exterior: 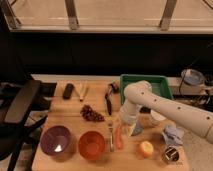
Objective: Place pepper in paper cup
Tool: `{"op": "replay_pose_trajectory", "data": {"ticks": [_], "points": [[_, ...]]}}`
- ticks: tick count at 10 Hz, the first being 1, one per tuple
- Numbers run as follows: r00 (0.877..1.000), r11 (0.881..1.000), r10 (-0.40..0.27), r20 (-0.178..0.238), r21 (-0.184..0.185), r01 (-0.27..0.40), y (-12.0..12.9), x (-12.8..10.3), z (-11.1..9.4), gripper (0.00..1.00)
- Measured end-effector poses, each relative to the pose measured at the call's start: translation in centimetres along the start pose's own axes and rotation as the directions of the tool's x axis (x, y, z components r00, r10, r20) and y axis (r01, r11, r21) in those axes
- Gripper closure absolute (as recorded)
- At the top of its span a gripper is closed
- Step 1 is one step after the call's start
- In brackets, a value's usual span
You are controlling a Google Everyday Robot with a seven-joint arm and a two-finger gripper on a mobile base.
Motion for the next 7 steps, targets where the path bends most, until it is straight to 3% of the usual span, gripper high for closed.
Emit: {"op": "replay_pose_trajectory", "data": {"ticks": [6, 7], "points": [[0.997, 0.998, 0.027, 0.071, -0.060, -0.023, -0.4, 1.0, 4.1, 0.40], [0.996, 0.997, 0.033, 0.079, -0.065, -0.028, -0.3, 1.1, 4.4, 0.45]]}}
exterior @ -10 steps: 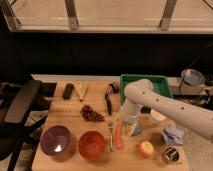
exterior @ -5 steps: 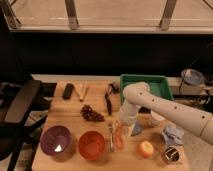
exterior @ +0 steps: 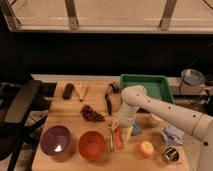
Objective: Place pepper in paper cup
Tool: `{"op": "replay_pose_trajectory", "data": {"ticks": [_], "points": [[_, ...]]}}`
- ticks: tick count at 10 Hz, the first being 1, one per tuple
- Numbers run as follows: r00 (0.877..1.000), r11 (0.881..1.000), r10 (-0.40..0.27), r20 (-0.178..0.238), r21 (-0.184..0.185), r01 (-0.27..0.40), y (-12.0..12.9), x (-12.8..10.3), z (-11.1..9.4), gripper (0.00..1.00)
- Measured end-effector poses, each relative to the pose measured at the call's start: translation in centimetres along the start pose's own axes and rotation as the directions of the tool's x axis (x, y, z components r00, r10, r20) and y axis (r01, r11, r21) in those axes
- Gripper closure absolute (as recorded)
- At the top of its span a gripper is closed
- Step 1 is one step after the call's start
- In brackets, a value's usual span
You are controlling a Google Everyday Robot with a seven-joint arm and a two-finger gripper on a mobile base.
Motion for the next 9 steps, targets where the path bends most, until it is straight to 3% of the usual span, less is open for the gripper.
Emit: {"op": "replay_pose_trajectory", "data": {"ticks": [5, 6, 8, 9], "points": [[0.999, 1.000, 0.011, 0.038, -0.007, -0.011, 0.9, 0.6, 0.5, 0.94], [0.999, 1.000, 0.017, 0.041, 0.008, -0.017, 1.1, 0.6, 0.0, 0.99], [0.998, 0.997, 0.035, 0.047, 0.066, -0.038, 1.1, 0.7, -2.2, 1.00], [0.997, 0.992, 0.050, 0.065, 0.115, -0.058, 1.1, 0.7, -4.6, 1.00]]}}
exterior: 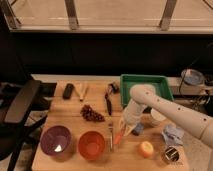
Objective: Place pepper in paper cup
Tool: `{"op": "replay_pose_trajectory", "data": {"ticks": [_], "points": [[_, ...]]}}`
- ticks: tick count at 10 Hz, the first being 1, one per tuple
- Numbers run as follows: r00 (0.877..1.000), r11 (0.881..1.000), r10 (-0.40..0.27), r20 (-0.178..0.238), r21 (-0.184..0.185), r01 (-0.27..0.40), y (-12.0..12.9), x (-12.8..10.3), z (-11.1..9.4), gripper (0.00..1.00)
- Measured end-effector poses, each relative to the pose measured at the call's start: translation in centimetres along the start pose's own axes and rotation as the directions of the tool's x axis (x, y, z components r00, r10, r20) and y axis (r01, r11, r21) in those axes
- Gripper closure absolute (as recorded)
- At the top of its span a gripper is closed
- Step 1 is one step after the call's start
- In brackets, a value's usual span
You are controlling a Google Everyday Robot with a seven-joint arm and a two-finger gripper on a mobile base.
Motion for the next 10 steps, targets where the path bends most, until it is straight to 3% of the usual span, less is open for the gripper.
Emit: {"op": "replay_pose_trajectory", "data": {"ticks": [1, 3, 5, 6, 8, 10], "points": [[1.000, 0.999, 0.011, 0.020, 0.030, -0.011, -0.1, 0.0, -1.8, 1.00], [0.996, 0.992, 0.055, 0.065, 0.110, -0.062, -0.7, 1.0, -7.4, 1.00], [0.990, 0.978, 0.120, 0.073, 0.165, -0.131, -1.8, 3.7, -11.8, 1.00], [0.982, 0.965, 0.172, 0.074, 0.188, -0.183, -1.8, 5.9, -13.7, 1.00], [0.967, 0.942, 0.245, 0.071, 0.218, -0.254, -1.5, 8.8, -16.0, 1.00], [0.951, 0.921, 0.301, 0.071, 0.235, -0.310, -0.8, 10.2, -17.1, 1.00]]}}
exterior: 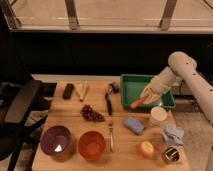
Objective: Place pepper in paper cup
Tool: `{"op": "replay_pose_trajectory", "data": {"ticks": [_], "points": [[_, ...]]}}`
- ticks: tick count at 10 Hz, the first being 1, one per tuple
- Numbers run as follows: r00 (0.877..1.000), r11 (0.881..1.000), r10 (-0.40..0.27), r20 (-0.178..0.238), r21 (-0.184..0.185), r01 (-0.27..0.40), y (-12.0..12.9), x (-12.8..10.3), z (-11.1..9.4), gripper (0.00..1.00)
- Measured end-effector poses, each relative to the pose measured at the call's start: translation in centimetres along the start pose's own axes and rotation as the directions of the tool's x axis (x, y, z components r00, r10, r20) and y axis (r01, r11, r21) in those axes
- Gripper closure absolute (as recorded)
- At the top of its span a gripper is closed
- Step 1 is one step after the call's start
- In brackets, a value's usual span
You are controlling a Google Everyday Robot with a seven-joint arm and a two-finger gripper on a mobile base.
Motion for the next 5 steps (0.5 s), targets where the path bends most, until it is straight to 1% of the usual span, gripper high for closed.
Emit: {"op": "replay_pose_trajectory", "data": {"ticks": [1, 3, 5], "points": [[0.999, 0.999, 0.033, -0.010, 0.007, -0.032, 0.8, 0.9, -0.7, 1.00], [0.997, 0.997, 0.072, -0.034, 0.026, -0.072, 1.6, 1.8, -1.5, 1.00], [0.990, 0.992, 0.123, -0.063, 0.041, -0.120, 3.2, 3.3, -2.6, 1.00]]}}
